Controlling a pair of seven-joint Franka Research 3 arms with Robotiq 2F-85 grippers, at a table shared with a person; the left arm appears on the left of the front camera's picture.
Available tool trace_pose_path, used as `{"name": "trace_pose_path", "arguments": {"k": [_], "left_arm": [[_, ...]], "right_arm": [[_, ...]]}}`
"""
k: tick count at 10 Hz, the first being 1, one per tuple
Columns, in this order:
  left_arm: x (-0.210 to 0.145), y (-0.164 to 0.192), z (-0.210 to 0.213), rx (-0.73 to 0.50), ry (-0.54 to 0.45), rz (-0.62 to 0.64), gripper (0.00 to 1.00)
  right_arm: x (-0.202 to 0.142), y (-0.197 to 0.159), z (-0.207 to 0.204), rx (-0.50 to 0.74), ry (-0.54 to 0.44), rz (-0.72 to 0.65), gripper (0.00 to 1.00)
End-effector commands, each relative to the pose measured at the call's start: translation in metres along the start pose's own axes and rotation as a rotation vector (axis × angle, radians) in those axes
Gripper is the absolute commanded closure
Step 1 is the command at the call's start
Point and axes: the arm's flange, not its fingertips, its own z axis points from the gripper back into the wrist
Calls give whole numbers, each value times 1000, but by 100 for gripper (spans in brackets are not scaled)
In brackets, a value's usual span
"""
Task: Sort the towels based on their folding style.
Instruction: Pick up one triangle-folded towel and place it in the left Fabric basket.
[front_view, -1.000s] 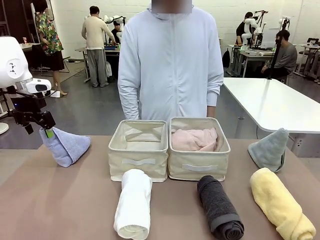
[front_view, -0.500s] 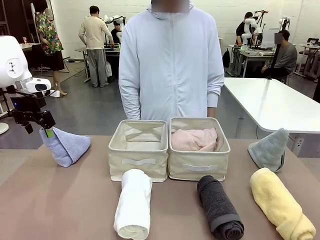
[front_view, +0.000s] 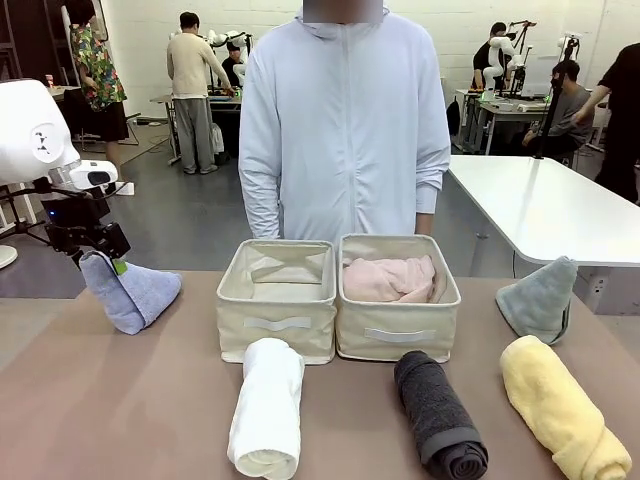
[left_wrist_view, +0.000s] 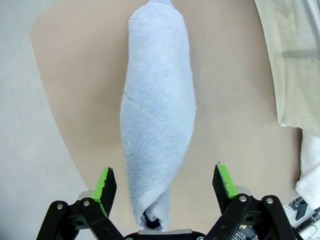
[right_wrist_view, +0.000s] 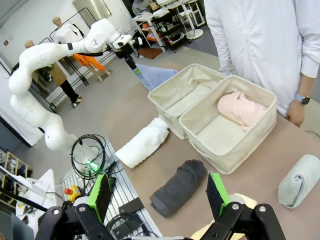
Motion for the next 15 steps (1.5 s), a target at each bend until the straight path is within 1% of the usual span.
{"name": "trace_pose_path", "arguments": {"k": [1,2,3,4,5,6,7,8,9,12,14,15], "left_arm": [[7,3,1,6,-2,-17,0],[7,4,0,13,6,-18,58],[7,4,0,18,10,-18,59],[7,3,0,22,13,-17,100],[6,4,-1,27,15,-20,64],[6,5,-1,38,20,-22,100],[5,5,-2,42,25,-23,100],[5,5,-2,47,27,-24,94],[5,6,-1,54,26,-22,100],[3,3,12,89,24,-41,100],[-8,-8,57,101,-4,-57,100],[-22,-23,109,136,21,-58,100]], "right_arm": [[3,-2,-1,18,-20,19,0],[3,-2,-1,18,-20,19,0],[3,-2,-1,18,-20,19,0],[3,-2,-1,18,-20,19,0],[3,-2,-1,18,-20,19,0],[3,-2,-1,18,-20,19,0],[3,-2,-1,18,-20,19,0],[3,-2,-1,18,-20,19,0],[3,-2,-1,18,-20,19,0],[3,-2,-1,18,-20,19,0],[3,-2,-1,18,-20,19,0],[3,-2,-1,18,-20,19,0]]}}
